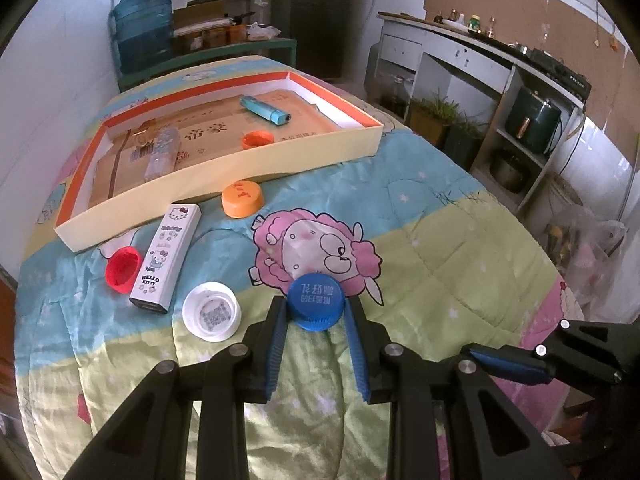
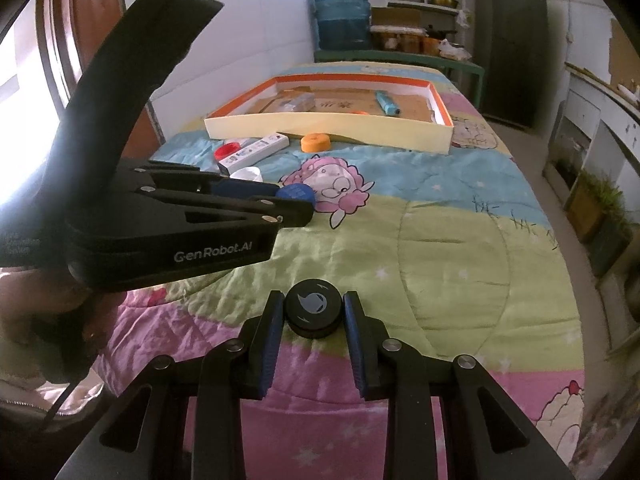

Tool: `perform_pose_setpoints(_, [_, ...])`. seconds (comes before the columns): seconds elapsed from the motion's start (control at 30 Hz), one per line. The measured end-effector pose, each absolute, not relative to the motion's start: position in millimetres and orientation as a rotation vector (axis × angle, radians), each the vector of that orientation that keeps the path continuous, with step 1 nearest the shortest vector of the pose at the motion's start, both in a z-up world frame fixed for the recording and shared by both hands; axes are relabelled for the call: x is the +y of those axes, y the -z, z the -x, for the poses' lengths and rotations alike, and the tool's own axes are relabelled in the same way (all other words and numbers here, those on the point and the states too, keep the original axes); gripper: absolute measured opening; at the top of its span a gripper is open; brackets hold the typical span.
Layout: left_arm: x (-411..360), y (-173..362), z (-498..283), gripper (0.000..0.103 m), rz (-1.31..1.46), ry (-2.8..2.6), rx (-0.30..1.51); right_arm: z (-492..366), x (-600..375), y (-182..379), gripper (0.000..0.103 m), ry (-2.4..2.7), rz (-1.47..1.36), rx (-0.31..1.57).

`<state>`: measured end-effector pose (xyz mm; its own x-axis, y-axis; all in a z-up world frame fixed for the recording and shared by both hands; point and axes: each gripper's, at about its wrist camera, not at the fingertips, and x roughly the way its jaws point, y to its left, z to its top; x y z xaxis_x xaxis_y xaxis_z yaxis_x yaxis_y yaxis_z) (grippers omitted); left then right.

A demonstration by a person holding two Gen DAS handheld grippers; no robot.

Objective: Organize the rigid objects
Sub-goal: 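Lift and carry the black and blue caps over the tray with both tools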

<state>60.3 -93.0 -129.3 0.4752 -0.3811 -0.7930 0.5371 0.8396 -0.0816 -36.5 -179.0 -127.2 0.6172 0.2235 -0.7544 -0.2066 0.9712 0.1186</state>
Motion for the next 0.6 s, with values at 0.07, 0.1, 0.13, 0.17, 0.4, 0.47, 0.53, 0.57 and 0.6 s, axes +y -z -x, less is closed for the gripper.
perform_pose_setpoints(0.07, [-91.6, 128.7, -59.6, 0.029, -0.184, 0.565, 0.915, 35.1, -180.4, 126.8, 0.031, -0.246, -0.026, 0.869])
perform_pose_setpoints(0.1, [-90.7, 128.0, -59.4, 0.029, -0.181, 0.565, 0.914, 34.0, -180.8, 126.5, 0.031, -0.246, -0.028, 0.868])
perform_pose_setpoints(0.13, [-89.3, 126.5, -59.1, 0.029, -0.176, 0.565, 0.911, 33.5, -181.7, 126.1, 0.031, -0.246, -0.03, 0.867])
perform_pose_setpoints(0.17, [-88.5, 124.5, -59.1, 0.029, -0.173, 0.565, 0.907, 32.4, -182.4, 125.9, 0.031, -0.245, -0.033, 0.866])
perform_pose_setpoints(0.4, [-80.5, 106.3, -57.1, 0.03, -0.147, 0.557, 0.873, 24.5, -183.1, 122.0, 0.031, -0.258, -0.043, 0.864])
perform_pose_setpoints(0.47, [-77.0, 100.5, -57.8, 0.03, -0.136, 0.552, 0.863, 21.3, -182.6, 119.6, 0.031, -0.262, -0.038, 0.86])
perform_pose_setpoints(0.53, [-74.3, 96.0, -59.0, 0.03, -0.125, 0.547, 0.856, 17.3, -181.7, 116.3, 0.031, -0.266, -0.03, 0.855])
perform_pose_setpoints(0.57, [-71.2, 92.6, -60.1, 0.03, -0.117, 0.542, 0.85, 14.8, -180.8, 113.9, 0.031, -0.269, -0.025, 0.851])
perform_pose_setpoints(0.6, [-69.2, 90.3, -61.3, 0.03, -0.111, 0.537, 0.846, 12.9, -180.6, 112.1, 0.031, -0.271, -0.021, 0.848])
